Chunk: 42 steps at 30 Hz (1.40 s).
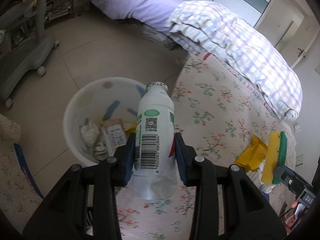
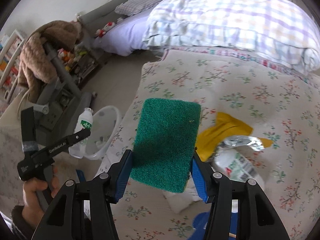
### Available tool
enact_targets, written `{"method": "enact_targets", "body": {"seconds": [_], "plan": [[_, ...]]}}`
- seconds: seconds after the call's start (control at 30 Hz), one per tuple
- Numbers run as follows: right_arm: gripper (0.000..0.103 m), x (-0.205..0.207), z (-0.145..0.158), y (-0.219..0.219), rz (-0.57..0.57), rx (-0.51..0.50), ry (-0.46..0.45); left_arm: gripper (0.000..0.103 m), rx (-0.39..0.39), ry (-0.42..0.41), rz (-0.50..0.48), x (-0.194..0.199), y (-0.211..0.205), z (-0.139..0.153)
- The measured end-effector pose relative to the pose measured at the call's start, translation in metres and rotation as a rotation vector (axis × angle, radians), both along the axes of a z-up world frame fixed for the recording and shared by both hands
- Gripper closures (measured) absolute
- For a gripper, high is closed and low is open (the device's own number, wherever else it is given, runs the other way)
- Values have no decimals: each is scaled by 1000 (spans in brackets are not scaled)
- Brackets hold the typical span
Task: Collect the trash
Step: 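Carry sponge and bottle to the wastebasket while the left tool opens to drop the bottle, then lower the green sponge into the wastebasket and open the right tool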
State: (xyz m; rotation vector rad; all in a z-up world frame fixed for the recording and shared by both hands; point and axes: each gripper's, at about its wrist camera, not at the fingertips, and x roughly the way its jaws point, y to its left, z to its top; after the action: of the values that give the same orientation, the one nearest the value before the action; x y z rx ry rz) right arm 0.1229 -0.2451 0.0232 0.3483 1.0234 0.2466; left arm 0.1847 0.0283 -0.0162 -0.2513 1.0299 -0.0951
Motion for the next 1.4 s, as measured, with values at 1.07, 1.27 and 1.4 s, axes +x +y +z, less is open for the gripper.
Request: {"method": "enact_targets", "body": {"seconds": [1.07,1.27,1.4], "plan": [[46,76,-19,155,158,19,23,6,222,37,197,-22,104,6],[43,91,-23,172,143,33,28,6,218,36,192,-25,110,7],[27,94,-24,171,139,90,25,6,216,35,185,-26,108,7]]}}
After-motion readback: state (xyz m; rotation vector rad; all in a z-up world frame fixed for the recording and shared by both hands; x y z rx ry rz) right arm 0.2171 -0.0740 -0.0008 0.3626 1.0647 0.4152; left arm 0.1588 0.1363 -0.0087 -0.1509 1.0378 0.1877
